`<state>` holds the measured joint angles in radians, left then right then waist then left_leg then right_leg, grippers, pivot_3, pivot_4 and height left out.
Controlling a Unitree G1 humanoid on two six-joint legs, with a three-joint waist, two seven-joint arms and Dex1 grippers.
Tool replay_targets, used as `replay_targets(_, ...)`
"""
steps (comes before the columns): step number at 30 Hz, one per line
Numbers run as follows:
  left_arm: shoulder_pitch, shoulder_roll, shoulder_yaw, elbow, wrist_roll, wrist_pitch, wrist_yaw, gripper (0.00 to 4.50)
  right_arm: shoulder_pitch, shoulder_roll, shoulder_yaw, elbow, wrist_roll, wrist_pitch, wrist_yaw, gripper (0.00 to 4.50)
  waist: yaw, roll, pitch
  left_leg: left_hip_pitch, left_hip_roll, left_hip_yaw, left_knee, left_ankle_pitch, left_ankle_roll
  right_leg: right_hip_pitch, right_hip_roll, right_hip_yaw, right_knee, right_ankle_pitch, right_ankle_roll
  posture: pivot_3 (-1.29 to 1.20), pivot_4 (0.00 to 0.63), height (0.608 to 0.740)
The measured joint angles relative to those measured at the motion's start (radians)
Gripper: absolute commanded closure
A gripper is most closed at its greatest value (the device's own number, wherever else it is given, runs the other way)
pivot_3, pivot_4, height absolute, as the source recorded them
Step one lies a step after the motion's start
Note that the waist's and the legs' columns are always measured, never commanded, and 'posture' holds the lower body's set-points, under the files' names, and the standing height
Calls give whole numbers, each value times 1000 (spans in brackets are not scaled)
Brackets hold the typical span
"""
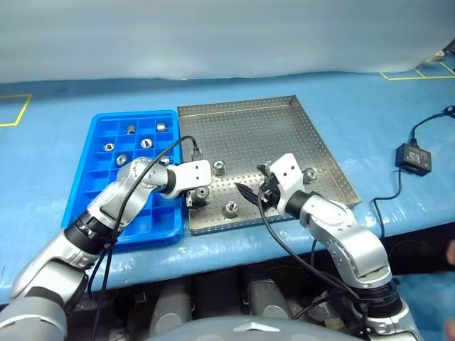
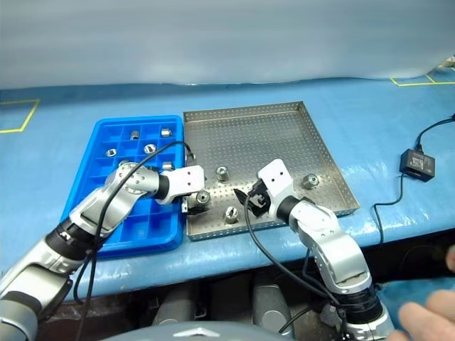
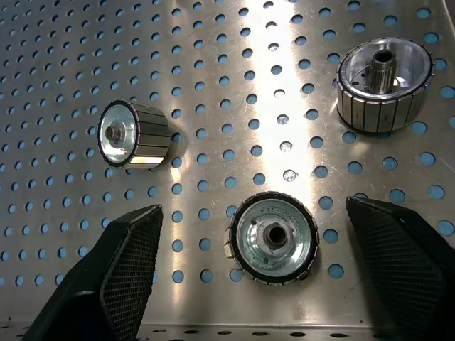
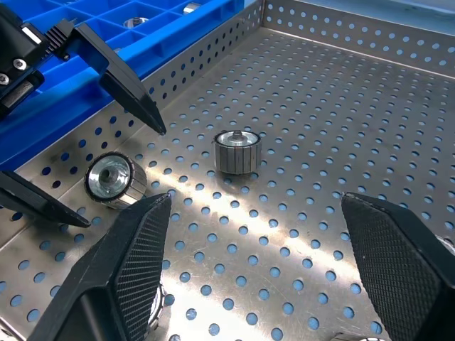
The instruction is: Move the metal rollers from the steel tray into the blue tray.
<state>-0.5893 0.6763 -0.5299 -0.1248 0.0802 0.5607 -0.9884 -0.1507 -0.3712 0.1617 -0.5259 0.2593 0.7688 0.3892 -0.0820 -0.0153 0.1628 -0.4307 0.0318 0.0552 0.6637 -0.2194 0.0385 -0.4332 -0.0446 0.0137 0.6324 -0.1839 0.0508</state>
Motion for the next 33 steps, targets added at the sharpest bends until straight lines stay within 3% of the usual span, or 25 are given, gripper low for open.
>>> replay_targets(4,-8,-8,-7,7,29,12,-11,0,0,3,0,0,-2,-1,-5,491,-4,1,0,1,0,0,2,0,0,0,0,0,4,0,0,-190,150,740)
replay_targets(11,-10,-21,-8,7,59,44,-10,2203,-16,7,6,0,-10,-2,-6,464,-12,1,-1,2,0,0,3,2,-1,-2,0,1,11,-1,-1,-189,150,740)
replay_targets(16,-10,-45,-9,12,74,47,0,2203,-45,7,13,8,-18,-3,0,464,-12,1,-1,1,0,0,3,2,-1,-4,0,2,12,-1,-1,-177,150,740)
replay_targets(19,-8,-57,5,14,63,48,4,2768,-51,8,18,12,-18,-3,2,464,-12,1,-1,-1,0,1,3,3,-1,-6,0,3,12,-1,-1,-171,150,740)
replay_targets(21,-8,-63,20,13,53,49,6,3392,-53,8,20,12,-19,-3,4,464,-12,1,-1,-1,-1,1,2,3,-1,-7,1,3,12,-1,-1,-169,150,740)
replay_targets(33,3,-43,39,3,31,71,-20,3392,-68,8,22,34,-22,-2,5,464,-12,1,-1,-1,0,1,2,3,-1,-8,1,4,13,-1,-2,-163,150,740)
